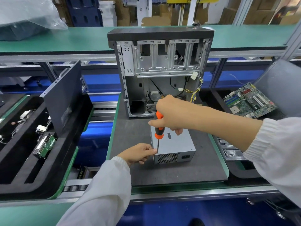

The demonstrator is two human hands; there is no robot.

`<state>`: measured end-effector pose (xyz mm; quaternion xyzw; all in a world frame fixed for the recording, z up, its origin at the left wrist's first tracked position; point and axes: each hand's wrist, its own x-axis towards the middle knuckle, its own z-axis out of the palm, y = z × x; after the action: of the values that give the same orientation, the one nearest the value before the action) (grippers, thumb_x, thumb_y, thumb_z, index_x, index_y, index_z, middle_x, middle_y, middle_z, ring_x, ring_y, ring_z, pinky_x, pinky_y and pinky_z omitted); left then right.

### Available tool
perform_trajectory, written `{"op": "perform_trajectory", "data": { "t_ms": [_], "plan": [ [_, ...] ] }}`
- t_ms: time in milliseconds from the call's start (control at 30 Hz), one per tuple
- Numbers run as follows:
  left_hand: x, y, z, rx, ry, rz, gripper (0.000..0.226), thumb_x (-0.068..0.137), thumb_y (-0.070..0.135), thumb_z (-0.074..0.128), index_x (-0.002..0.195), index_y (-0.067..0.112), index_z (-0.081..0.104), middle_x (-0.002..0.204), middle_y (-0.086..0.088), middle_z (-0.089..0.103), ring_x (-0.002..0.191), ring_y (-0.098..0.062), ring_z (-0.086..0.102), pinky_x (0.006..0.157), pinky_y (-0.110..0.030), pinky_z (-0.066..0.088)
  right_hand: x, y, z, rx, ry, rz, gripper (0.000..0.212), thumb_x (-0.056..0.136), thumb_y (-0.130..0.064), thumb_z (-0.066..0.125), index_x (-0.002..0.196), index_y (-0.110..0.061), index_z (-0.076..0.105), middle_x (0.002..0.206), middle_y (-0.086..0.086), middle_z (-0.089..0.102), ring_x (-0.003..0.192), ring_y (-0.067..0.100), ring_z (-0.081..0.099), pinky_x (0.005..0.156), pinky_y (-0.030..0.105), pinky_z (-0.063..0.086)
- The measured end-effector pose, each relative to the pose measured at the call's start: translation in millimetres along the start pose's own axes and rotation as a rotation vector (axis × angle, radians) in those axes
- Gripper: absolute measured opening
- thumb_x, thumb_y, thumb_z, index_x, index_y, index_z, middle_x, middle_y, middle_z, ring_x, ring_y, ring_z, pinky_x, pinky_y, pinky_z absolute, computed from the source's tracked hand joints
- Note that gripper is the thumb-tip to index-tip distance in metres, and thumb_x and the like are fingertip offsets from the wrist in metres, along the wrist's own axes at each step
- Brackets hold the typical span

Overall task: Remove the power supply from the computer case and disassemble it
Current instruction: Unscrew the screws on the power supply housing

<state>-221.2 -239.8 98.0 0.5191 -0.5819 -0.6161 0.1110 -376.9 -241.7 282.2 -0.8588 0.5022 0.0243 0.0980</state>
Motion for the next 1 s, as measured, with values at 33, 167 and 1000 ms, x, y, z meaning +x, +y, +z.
{"op": "perform_trajectory", "data": {
  "t_ms": [33, 167, 1000],
  "plan": [
    [-0.1, 0.1, 0.1, 0.004, -0.001, 0.001, 0.034, 0.100, 0.033, 0.052, 0.074, 0.014, 0.042, 0.061, 0.001, 0.033, 0.054, -0.011, 0.024, 0.049, -0.020, 0.025, -0.5, -0.2, -0.4, -0.004, 0.001, 0.000, 0.047, 0.094, -0.042, 0.051, 0.061, -0.011, 0.040, 0.030, -0.002, 0.051, 0.026, 0.009, 0.052, 0.027, 0.008, 0.028],
    [-1.0, 1.4, 0.8, 0.011, -0.002, 0.002, 0.033, 0.100, 0.033, 0.052, 0.075, 0.014, 0.042, 0.062, 0.001, 0.033, 0.055, -0.011, 0.024, 0.050, -0.020, 0.026, -2.4, -1.2, -1.8, -0.006, -0.007, 0.002, 0.046, 0.094, -0.041, 0.052, 0.062, -0.011, 0.040, 0.027, -0.003, 0.047, 0.024, 0.008, 0.049, 0.027, 0.007, 0.027],
    [2.7, -0.9, -1.6, 0.025, -0.012, 0.012, 0.035, 0.099, 0.035, 0.053, 0.073, 0.014, 0.042, 0.061, 0.001, 0.034, 0.055, -0.011, 0.024, 0.049, -0.018, 0.028, -6.3, -1.8, -8.9, -0.136, 0.025, 0.005, 0.043, 0.093, -0.046, 0.053, 0.065, -0.016, 0.038, 0.047, -0.003, 0.045, 0.030, 0.007, 0.041, 0.035, 0.008, 0.035]
  ]
}}
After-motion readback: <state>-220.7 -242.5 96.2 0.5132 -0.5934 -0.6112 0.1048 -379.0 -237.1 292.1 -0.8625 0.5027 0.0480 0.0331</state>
